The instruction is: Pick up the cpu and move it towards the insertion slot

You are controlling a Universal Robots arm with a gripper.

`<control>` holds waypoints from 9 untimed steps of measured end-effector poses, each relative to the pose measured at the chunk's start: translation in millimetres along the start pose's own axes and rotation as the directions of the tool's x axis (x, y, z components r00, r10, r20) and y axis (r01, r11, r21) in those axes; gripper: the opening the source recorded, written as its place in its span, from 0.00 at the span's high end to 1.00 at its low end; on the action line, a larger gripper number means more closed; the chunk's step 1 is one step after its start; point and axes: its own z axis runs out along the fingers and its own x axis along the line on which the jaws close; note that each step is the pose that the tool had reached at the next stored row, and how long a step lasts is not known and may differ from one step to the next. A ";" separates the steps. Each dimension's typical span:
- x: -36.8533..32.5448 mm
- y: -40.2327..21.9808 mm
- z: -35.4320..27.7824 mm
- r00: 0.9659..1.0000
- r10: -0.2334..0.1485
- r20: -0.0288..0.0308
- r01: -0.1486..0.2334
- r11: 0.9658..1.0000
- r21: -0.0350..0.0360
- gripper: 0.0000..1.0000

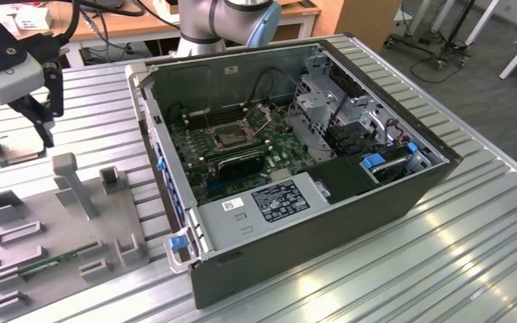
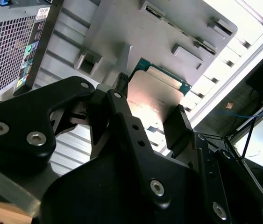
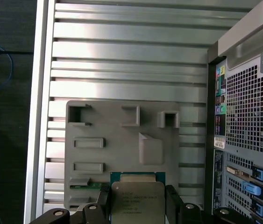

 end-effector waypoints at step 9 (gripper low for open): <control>-6.0 -0.1 0.0 1.000 0.000 0.000 0.000 1.000 0.000 0.45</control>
